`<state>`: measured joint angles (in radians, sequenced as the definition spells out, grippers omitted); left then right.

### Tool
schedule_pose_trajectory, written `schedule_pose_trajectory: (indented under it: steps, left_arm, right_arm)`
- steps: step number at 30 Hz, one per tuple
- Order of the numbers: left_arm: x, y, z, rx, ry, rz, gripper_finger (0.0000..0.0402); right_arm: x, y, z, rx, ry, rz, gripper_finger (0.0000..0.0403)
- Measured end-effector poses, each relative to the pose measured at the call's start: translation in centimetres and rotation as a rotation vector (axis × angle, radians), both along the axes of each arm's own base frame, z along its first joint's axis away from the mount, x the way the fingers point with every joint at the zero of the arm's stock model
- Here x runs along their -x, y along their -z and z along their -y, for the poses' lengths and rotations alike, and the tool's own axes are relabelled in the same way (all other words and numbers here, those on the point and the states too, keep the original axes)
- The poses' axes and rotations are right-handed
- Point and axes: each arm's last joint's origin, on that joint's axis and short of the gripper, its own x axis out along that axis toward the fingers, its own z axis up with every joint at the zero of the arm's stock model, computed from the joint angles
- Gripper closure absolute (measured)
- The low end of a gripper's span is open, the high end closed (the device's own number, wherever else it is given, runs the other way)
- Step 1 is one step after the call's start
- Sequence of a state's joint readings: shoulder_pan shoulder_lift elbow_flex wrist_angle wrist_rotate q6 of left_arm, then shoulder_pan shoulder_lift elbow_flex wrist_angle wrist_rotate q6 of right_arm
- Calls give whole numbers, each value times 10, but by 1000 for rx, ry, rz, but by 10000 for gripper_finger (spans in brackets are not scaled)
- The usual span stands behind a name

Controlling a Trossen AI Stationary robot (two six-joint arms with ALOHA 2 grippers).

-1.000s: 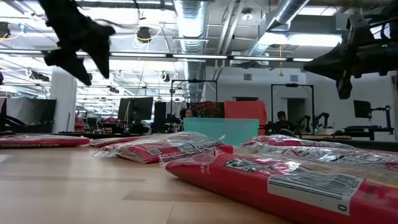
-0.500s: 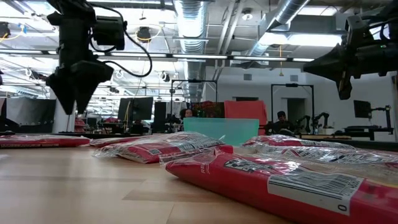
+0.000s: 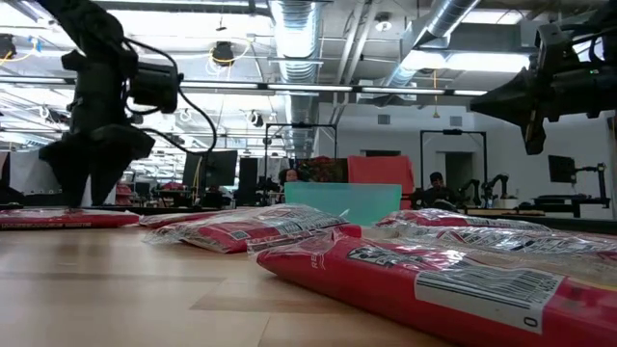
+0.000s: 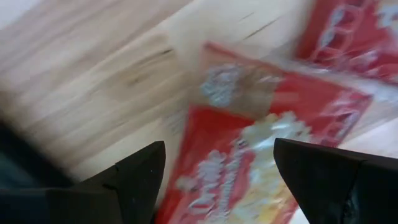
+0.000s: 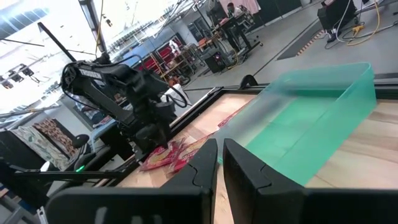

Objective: Sort popcorn bags into baskets
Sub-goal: Put the red popcorn bag into the green bin

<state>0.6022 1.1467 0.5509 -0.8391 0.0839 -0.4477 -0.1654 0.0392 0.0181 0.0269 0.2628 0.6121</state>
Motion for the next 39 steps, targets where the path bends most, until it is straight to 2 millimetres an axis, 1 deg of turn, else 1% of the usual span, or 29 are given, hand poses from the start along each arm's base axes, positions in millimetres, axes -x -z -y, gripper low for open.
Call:
schedule_pose_trajectory:
  steps: [7,11,14,22,24,26,29,31,34,39]
  left_arm:
    - [2,21,5,82,-19,57,125]
    - [2,32,9,179,-14,99,149]
    - [1,36,11,210,-19,85,191]
    - [1,40,12,237,-41,72,365]
    - [0,40,12,249,-72,83,386]
    - [-2,39,11,260,-96,95,384]
    - [-8,31,9,267,-119,131,378]
    - [-14,22,7,259,-122,161,382]
    - [-30,-1,1,224,-113,243,397]
    - [-55,-51,-11,140,-45,368,399]
  right_arm:
    - [0,0,0,0,-1,-1,349]
    - [0,0,0,3,-1,-2,349]
    - [0,0,0,3,-2,-3,349]
    - [0,0,0,2,-1,-2,349]
    - [0,0,0,2,-1,-2,349]
    - [0,0,0,2,-1,-2,349]
    - [0,0,0,2,-1,-2,349]
    - [0,0,0,1,-1,-2,349]
    - [0,0,0,-1,-1,-1,349]
    - [0,0,0,0,-1,-1,349]
